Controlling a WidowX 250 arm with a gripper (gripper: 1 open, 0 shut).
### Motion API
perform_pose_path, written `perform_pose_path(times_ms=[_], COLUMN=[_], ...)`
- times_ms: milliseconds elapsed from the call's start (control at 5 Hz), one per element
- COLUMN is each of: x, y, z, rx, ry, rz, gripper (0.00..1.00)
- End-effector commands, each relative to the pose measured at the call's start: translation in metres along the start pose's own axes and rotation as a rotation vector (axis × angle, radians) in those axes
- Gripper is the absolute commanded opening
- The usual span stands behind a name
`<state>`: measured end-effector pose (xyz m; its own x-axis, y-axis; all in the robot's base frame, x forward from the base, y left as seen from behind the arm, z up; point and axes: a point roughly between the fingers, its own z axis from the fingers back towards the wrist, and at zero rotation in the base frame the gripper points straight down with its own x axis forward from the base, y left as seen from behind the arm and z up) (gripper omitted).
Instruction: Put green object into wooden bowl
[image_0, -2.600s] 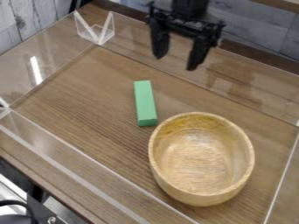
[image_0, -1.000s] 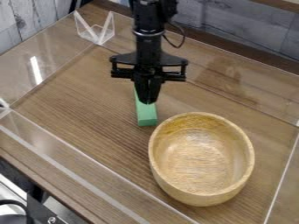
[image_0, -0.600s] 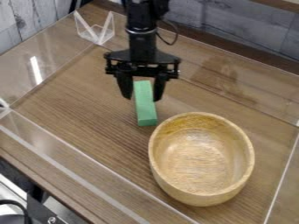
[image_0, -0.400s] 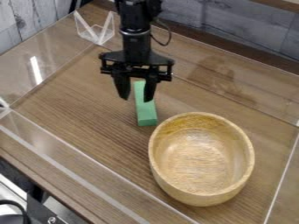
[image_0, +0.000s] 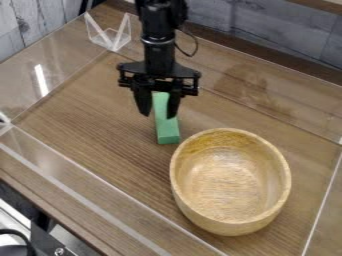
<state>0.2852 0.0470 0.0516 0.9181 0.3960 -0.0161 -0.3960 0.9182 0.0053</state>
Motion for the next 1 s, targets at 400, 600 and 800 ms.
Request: perform_pose_path(times_ms=[400, 600, 800], x=[0.024, 0.027, 0.024], y=[-0.004, 0.002, -0.004], z=[-0.016, -0.016, -0.016], rx=[0.008, 0.011, 0.008], ry=[-0.040, -0.036, -0.035], rz=[-0.144, -0.179, -0.155], gripper=[1.00, 0.00, 0.00])
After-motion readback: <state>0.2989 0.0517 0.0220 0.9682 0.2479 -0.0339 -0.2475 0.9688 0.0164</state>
